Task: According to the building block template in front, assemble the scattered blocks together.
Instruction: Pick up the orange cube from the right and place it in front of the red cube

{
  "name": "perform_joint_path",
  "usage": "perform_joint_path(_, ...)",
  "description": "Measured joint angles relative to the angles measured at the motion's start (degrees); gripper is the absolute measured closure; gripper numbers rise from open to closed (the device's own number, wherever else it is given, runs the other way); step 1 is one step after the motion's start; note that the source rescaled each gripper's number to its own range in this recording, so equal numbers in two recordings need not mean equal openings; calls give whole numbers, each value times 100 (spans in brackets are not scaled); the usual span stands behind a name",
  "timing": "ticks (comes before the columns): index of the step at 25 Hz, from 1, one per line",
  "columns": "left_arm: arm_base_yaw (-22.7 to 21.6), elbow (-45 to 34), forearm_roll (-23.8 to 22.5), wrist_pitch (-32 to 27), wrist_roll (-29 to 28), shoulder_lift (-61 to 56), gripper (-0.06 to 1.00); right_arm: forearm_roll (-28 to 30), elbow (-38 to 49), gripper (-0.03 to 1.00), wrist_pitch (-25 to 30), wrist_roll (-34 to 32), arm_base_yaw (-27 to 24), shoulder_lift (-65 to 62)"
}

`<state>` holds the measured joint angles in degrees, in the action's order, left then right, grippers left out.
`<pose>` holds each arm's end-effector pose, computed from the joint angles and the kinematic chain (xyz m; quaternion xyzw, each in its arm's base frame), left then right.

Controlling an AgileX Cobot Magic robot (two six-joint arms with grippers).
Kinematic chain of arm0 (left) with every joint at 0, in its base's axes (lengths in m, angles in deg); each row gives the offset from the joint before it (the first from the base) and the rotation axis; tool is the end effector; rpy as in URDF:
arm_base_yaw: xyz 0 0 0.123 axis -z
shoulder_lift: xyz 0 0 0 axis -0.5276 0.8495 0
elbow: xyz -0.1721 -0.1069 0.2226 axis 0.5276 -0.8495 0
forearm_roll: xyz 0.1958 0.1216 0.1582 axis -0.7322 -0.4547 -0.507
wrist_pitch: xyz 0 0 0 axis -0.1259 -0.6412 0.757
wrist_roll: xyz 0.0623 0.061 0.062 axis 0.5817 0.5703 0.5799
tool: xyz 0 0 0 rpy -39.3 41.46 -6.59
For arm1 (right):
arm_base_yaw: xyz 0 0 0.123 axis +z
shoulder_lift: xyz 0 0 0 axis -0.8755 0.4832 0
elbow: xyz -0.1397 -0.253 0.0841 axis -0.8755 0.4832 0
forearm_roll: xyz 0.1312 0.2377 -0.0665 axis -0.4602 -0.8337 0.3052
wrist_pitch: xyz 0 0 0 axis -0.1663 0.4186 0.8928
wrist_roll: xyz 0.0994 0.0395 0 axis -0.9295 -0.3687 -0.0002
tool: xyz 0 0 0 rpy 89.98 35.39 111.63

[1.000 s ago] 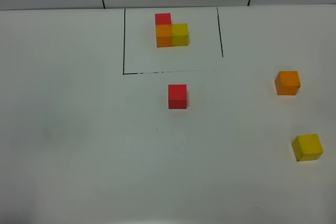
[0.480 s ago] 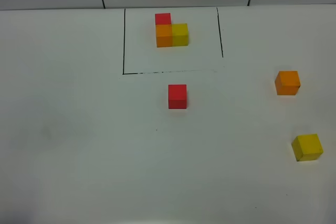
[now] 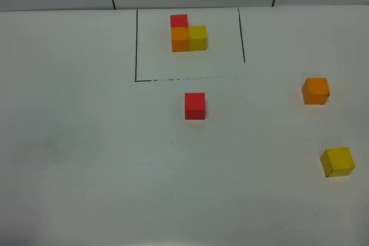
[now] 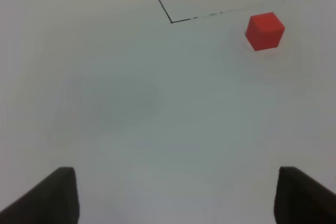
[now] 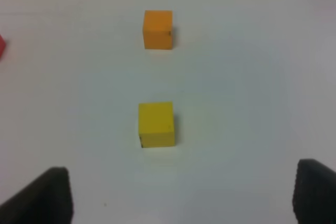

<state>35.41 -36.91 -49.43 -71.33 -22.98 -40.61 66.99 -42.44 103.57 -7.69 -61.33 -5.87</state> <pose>0.0153 -0.0202 0.2884 0.1005 0.8350 -0.0760 0.5356 0.0264 0.0043 0.2816 -0.0056 0.8673 0.0182 0.4974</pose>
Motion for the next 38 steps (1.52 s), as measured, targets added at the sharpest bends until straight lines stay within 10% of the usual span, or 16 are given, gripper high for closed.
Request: perform_joint_path(38, -51, 0, 0, 0, 2, 0, 14, -31, 0, 24, -6, 0, 0, 0)
